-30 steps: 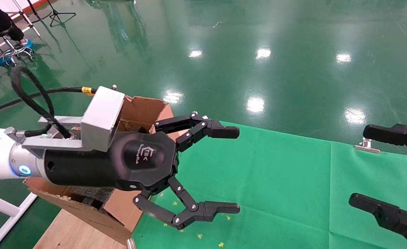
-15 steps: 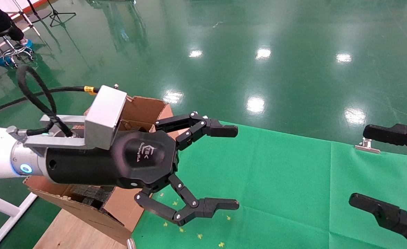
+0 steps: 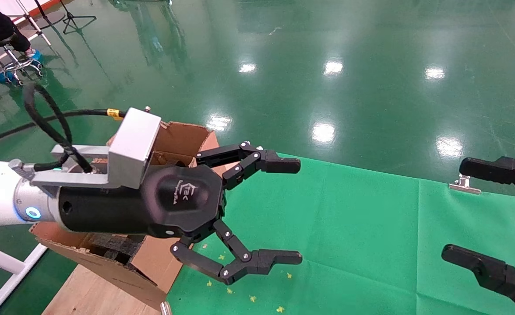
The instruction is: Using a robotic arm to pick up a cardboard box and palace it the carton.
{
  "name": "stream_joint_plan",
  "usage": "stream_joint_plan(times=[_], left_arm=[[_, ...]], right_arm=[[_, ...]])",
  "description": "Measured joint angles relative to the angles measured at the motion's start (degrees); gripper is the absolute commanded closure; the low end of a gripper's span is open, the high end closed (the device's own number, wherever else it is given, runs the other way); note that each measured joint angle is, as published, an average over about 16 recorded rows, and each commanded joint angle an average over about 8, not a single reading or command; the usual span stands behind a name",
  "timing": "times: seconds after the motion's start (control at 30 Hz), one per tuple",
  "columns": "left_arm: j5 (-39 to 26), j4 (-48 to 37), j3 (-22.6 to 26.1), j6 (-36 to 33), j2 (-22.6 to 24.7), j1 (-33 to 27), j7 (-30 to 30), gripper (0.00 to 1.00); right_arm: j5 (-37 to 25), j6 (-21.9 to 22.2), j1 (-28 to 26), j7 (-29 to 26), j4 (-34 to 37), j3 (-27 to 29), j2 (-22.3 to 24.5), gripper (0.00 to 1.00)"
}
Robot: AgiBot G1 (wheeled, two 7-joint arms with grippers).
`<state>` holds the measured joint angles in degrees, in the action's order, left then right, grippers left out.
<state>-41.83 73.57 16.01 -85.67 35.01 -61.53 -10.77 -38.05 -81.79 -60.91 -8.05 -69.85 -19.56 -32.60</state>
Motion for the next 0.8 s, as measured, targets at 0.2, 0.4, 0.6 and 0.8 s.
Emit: stream_joint_plan(times=[0.2,0.4,0.6,0.8], left_arm=[[0.0,0.0,0.0,0.0,0.0,0.0,0.0,0.0],[-0.1,0.0,0.0,0.0,0.0,0.0,0.0,0.0],[-0.1,-0.1,0.0,0.0,0.0,-0.1,0.0,0.0],[-0.1,-0.1,0.0,0.0,0.0,-0.1,0.0,0.0]], right_arm=[[0.0,0.0,0.0,0.0,0.0,0.0,0.0,0.0],[0.0,0.0,0.0,0.0,0.0,0.0,0.0,0.0],[0.0,0.0,0.0,0.0,0.0,0.0,0.0,0.0],[0.0,0.0,0.0,0.0,0.0,0.0,0.0,0.0]])
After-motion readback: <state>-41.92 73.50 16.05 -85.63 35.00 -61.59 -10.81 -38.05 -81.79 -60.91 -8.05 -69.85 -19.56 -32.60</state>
